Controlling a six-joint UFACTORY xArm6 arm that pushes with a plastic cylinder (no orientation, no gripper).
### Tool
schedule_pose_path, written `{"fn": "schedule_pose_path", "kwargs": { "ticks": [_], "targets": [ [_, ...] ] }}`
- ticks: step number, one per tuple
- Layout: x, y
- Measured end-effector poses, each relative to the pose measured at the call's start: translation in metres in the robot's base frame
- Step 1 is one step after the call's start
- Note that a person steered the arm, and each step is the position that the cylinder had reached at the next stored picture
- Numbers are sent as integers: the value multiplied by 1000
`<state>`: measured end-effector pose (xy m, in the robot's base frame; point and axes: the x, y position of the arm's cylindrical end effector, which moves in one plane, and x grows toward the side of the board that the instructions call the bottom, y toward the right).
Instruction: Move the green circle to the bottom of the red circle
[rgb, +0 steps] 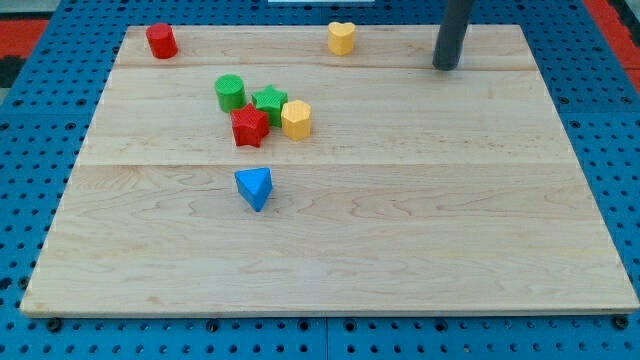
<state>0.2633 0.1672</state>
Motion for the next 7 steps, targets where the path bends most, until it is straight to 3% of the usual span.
{"fn": "schedule_pose_path", "kwargs": {
  "ticks": [1,2,5,6,7],
  "targets": [
    [-16,-9],
    [-20,-77],
    [-30,-159],
    [0,-108],
    [1,-106]
  ]
}}
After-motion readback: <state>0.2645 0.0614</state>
